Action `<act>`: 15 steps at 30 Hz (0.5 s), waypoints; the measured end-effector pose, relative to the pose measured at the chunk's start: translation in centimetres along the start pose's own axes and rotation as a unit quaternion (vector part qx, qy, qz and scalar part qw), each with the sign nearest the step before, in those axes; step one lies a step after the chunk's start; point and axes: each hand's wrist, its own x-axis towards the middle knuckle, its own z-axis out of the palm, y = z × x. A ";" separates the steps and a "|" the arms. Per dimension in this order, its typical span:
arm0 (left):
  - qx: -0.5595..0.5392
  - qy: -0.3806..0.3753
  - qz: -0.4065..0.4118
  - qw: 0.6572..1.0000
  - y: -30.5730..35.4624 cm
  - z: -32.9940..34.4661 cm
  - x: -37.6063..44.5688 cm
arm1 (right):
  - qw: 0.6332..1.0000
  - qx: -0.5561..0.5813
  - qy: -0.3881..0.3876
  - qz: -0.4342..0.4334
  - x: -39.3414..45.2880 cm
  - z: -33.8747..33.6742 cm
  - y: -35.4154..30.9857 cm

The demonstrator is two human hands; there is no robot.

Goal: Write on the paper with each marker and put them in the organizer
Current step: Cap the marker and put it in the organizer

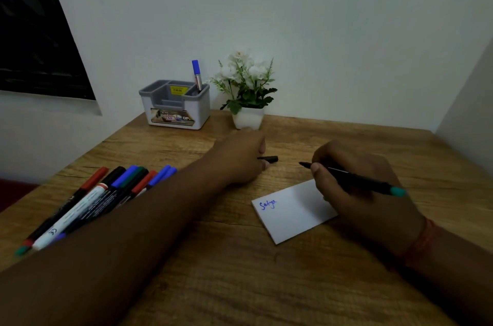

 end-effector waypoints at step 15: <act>0.131 0.083 0.023 0.988 2.1 2.0 -1.1 | 0.967 0.157 -0.034 0.199 0.3 -0.1 -0.7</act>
